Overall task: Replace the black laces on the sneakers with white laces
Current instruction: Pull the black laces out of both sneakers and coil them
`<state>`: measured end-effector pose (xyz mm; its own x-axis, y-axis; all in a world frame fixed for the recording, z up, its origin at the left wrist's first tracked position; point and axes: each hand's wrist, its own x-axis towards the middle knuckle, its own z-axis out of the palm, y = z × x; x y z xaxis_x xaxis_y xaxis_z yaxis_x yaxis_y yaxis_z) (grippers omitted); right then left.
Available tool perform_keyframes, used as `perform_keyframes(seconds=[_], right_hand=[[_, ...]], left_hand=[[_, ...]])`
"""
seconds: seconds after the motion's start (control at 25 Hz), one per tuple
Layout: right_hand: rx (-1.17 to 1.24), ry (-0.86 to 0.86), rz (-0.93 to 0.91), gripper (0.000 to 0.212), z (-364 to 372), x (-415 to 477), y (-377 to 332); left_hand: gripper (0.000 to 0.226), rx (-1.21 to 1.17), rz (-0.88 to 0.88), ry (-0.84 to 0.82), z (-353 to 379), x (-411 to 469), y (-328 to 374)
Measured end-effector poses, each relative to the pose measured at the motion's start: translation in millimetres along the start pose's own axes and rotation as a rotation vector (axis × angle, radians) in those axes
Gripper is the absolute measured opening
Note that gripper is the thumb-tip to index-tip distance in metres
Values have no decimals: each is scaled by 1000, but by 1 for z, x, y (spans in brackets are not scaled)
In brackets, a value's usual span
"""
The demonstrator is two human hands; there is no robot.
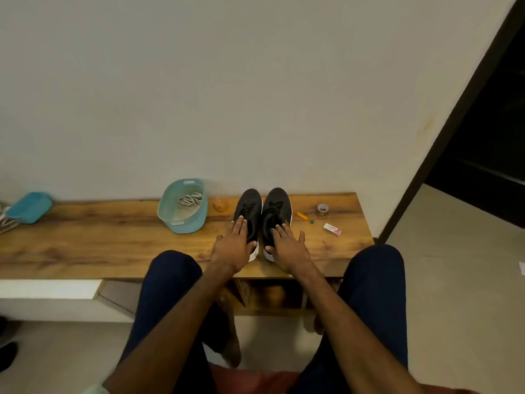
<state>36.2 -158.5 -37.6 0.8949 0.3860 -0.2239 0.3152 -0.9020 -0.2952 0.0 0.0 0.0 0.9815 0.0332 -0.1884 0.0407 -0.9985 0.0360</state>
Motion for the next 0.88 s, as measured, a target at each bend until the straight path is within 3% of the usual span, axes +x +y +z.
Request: perform_keyframes(seconds=[0.28,0.48,0.64,0.88], right_hand=[[22,-128,39,55,9,23,-9],[11,-95,46,54,17,33,-10],[-8,-103,-16,55,21,33,-12],[66,-103,-60,54,20,19,-8]], left_hand=[[65,-53,-10,-81,35,35,-19],[40,49,100,-16,58,45,-32],[27,140,80,-40,58,43,-31],[31,160,23,-98,45,46,-16]])
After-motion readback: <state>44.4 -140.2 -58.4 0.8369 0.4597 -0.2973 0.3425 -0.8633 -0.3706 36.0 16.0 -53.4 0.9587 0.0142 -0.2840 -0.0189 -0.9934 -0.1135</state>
